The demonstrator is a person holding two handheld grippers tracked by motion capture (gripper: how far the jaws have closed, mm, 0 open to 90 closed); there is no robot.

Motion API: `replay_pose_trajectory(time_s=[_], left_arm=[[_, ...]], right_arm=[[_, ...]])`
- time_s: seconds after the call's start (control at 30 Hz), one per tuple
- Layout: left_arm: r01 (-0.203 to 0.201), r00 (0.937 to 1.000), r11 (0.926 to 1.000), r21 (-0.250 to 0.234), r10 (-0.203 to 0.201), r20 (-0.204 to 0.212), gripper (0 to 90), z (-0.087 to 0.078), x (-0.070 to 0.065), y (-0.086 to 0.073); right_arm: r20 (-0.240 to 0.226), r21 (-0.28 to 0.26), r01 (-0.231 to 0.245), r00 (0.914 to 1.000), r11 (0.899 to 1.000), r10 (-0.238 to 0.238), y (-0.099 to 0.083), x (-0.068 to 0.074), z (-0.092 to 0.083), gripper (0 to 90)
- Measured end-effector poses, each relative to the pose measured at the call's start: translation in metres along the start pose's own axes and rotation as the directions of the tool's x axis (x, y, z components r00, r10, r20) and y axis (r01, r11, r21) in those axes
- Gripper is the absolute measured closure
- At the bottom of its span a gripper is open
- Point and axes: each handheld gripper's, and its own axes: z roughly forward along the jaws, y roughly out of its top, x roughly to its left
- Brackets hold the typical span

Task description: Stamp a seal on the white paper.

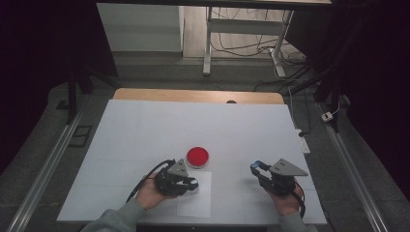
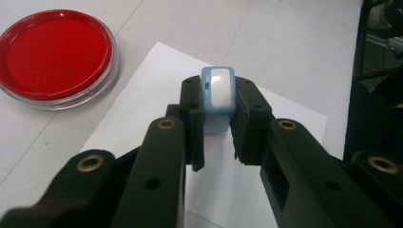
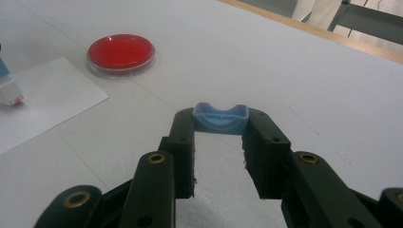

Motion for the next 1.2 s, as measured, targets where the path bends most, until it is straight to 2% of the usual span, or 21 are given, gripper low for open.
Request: replay_pose_trajectory(time_s=[0.5,1.13,1.2], left_arm=[[-0.016,0.9999,0.9996,0.023,0.016,-0.002,75.9,0.0043,-0.0008,-0.0002],[0.008,1.0,0.999,0.044,-0.008,0.001,76.1,0.0088,-0.0021,-0.0003],[-0.013,0.9998,0.9976,0.068,0.014,-0.011,76.2,0.0099,-0.0035,0.0006]], right_arm=[[-0.001,0.002,-0.001,1.0,1.0,0.001,-0.0002,0.0005,0.0003,65.1],[-0.001,0.001,-0.002,1.0,1.0,0.002,-0.0002,0.0003,-0.0005,65.1],[-0.001,0.001,-0.001,1.0,1.0,0.001,-0.0001,0.0004,-0.0005,65.1]])
